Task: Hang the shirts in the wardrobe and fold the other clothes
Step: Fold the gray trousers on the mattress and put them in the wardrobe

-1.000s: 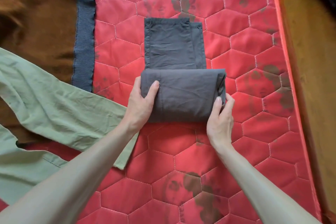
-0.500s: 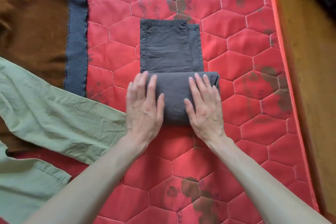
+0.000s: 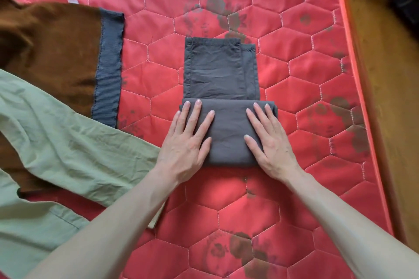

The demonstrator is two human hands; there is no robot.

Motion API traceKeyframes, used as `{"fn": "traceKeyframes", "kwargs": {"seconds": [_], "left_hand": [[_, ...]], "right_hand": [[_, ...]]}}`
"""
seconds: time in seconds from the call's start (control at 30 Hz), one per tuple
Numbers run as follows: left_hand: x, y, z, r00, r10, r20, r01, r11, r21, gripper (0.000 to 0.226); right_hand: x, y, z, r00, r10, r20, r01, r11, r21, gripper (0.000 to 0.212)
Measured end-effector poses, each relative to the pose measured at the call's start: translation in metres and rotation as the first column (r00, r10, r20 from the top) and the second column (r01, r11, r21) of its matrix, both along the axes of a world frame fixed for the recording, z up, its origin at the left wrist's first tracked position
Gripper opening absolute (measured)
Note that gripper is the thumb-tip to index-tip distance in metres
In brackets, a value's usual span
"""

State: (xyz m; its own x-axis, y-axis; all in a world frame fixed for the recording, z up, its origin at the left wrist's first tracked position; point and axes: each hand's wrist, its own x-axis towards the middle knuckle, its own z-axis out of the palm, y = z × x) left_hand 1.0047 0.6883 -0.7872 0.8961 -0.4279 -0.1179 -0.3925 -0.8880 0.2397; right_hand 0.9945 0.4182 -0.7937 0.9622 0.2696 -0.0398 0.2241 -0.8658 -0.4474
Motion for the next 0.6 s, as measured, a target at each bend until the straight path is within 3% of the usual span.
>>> {"fn": "traceKeyframes", "kwargs": {"seconds": [0.13, 0.3, 0.4, 0.6], "left_hand": [[0.008, 0.035, 0.001, 0.999, -0.046, 0.024, 0.048, 0.995, -0.093, 0.085], [0.014, 0.059, 0.001, 0.973, -0.218, 0.073, 0.217, 0.976, 0.020, 0.074], [0.021, 0.066, 0.000, 0.963, -0.266, 0.051, 0.263, 0.963, 0.049, 0.078], [0.022, 0.069, 0.005, 0.945, -0.315, -0.084, 0.319, 0.947, 0.032, 0.083]], "right_hand": [[0.001, -0.027, 0.007, 0.996, 0.087, -0.006, -0.087, 0.996, 0.019, 0.053], [-0.001, -0.060, 0.011, 0.988, 0.148, 0.034, -0.143, 0.982, -0.124, 0.098], [0.001, -0.062, 0.012, 0.973, 0.230, 0.035, -0.222, 0.963, -0.154, 0.083], [0.007, -0.061, 0.017, 0.967, 0.249, -0.047, -0.254, 0.948, -0.190, 0.091]]}}
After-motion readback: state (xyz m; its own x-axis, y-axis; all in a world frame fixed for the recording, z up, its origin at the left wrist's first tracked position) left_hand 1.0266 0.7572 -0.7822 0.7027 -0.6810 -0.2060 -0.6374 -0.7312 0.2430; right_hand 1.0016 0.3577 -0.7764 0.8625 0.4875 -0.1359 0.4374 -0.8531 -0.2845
